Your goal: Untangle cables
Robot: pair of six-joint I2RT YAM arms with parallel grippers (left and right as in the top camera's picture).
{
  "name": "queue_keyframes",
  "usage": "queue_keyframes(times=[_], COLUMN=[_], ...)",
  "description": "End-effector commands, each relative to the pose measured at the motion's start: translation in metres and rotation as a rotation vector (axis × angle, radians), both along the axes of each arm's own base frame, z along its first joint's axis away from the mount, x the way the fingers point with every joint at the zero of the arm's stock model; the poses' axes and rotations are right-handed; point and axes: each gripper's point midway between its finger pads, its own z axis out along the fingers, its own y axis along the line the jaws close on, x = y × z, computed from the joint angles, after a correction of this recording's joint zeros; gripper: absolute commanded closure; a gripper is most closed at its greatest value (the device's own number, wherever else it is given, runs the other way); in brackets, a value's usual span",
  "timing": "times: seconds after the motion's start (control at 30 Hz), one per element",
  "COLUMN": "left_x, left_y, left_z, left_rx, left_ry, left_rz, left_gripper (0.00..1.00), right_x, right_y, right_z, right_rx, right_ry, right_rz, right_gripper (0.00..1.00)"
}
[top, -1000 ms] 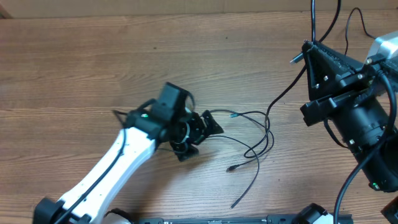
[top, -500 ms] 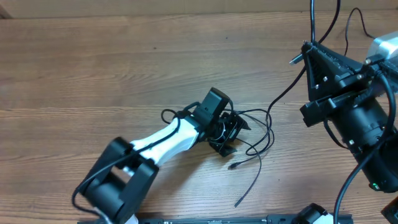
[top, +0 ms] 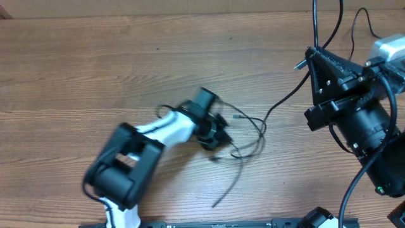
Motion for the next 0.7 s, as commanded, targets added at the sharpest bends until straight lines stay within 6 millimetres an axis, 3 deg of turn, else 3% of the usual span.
queue_keyframes(times=[0.0,0.17,0.33,0.5,0.67], left_x=[0.041,0.060,0.054,0.035,0.022], left_y=[0.058,0.137,0.183,0.209,0.244], left_z=[0.060,0.133,0.220,0.276,0.308], left_rx=[-0.090,-0.090,-0.107,-0.048,0.090], left_ry=[-0.290,-0.516,-0.803,-1.015,-1.169], left_rz=[-0.093,-0.006,0.071,0.126,0.203], left_gripper=[0.96,0.96,0.96,0.96,0.96], right_x=[0.005,0.022,0.042,0.065,0.085], right_y=[-0.024,-0.038,-0.027,-0.034,-0.080], right_z=[-0.003,-0.061,-0.120,-0.179,-0.231], right_rx=[-0.017,-0.155,-0.221,-0.264,-0.253], right_ry=[0.015,0.213,0.431,0.648,0.861], right_rz=[-0.135,-0.276,-0.331,-0.453,-0.683], right_gripper=[0.96,0.96,0.96,0.96,0.96])
